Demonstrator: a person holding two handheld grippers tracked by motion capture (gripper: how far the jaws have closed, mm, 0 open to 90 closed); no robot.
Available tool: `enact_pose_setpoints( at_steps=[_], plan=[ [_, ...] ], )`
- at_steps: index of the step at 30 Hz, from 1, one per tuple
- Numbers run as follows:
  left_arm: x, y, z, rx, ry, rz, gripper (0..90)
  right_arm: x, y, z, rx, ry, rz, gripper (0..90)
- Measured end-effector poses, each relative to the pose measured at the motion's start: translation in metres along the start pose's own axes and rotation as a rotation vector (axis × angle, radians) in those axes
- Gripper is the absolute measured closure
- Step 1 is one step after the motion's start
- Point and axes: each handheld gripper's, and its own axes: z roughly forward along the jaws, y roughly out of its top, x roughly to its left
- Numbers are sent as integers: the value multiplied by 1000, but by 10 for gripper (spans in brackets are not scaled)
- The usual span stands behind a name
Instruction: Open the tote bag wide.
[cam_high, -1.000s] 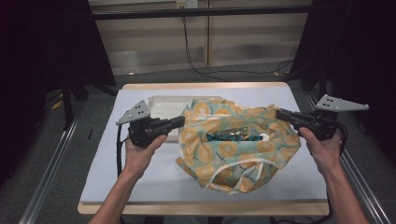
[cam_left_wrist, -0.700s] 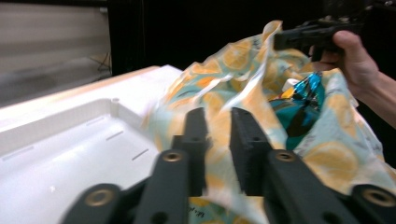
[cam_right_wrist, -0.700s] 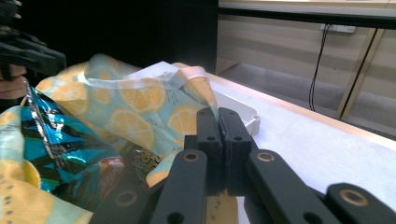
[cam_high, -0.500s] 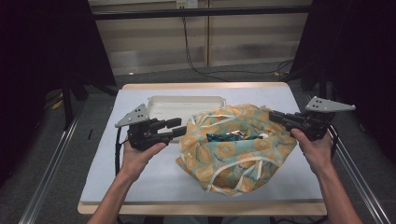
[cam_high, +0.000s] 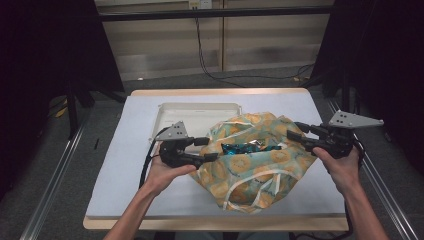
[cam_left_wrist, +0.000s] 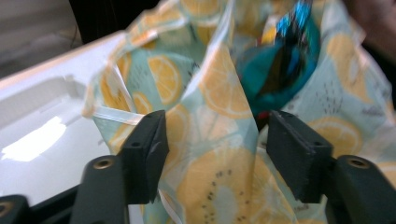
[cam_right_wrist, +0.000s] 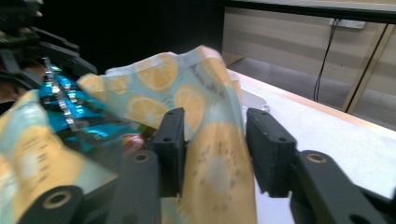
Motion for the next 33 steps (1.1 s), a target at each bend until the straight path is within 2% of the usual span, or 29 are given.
enact_pose_setpoints(
  at_steps=[1,3,5,9,12,15,17,18,19,21,24,25,28,29,31,33],
  plan=[
    [-2,-1,1,17,-6,18,519,3,-1,-2,5,-4,-3,550],
    [-5,-4,2,27,-49,21,755,7,-4,-4,22,-3,-7,522],
    [-8,-6,0,28,-76,13,898,10,-9,-6,34,6,-1,499],
    [-15,-9,-7,-7,-111,-19,900,13,-19,-13,38,20,22,438],
    [-20,-10,-13,-23,-120,-22,900,16,-25,-20,46,13,26,408],
    [-21,-14,-17,-27,-98,-28,900,18,-30,-27,50,-6,23,409],
    [-17,-21,-17,-18,-69,-43,900,18,-34,-31,43,-14,34,485],
    [-12,-26,-16,-11,-66,-66,900,17,-36,-33,35,-13,40,578],
    [-10,-28,-15,-4,-57,-70,900,16,-40,-36,17,-13,43,695],
    [-6,-33,-14,-3,-54,-88,900,13,-44,-38,-1,-30,58,804],
    [-5,-33,-13,-19,-34,-101,894,4,-52,-36,12,-64,92,848],
    [-6,-31,-13,-16,-25,-99,852,0,-55,-34,18,-86,93,847],
    [-7,-25,-12,-42,-32,-70,773,-3,-53,-32,14,-90,112,755],
    [-8,-23,-12,-41,-21,-67,706,-3,-50,-32,11,-76,99,743],
    [-8,-19,-9,-37,-8,-57,654,-1,-43,-31,-12,-66,89,694],
    [-7,-15,-5,-26,14,-41,613,3,-31,-27,-12,-46,57,627]
  ],
)
